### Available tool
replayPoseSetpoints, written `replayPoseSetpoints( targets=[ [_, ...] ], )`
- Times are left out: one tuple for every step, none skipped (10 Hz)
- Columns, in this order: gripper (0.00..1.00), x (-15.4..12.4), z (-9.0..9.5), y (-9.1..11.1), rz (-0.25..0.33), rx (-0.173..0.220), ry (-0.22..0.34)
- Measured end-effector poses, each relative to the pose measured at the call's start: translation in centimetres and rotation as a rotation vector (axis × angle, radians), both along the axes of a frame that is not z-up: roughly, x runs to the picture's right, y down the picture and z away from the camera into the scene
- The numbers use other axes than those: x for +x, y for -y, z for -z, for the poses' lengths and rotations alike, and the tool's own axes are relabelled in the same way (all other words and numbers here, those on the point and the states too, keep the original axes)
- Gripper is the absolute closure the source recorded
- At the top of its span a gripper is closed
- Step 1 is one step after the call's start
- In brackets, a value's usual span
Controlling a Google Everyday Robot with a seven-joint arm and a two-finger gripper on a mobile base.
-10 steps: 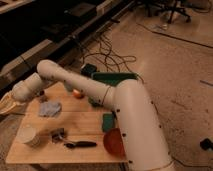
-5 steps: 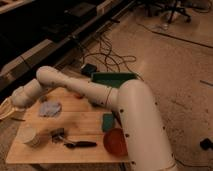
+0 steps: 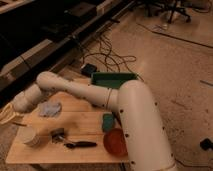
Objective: Place fork in paper cup
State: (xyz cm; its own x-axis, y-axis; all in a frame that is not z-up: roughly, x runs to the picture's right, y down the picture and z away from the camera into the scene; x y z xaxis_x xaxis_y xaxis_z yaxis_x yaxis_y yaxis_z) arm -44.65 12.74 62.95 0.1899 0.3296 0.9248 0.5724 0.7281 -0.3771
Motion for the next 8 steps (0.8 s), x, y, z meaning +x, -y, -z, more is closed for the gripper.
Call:
replayPoseSetpoints(
  targets=[
    [1.00, 0.0, -0.4, -0.4, 0.003, -0.006, -0.004],
    [1.00, 0.0, -0.7, -0.7, 0.008, -0.013, -0.006],
    [1.00, -0.1, -0.8, -1.1, 0.014, -0.016, -0.007],
    [1.00, -0.3, -0.9, -1.5, 0.024, -0.020, -0.008],
    [1.00, -0.3, -1.1, -1.8, 0.033, -0.024, -0.009],
    [1.00, -0.4, -1.3, -2.1, 0.036, -0.032, -0.012],
    [1.00, -0.3, -1.7, -2.4, 0.041, -0.040, -0.016],
    [1.00, -0.3, -2.0, -2.6, 0.043, -0.044, -0.018]
  ],
)
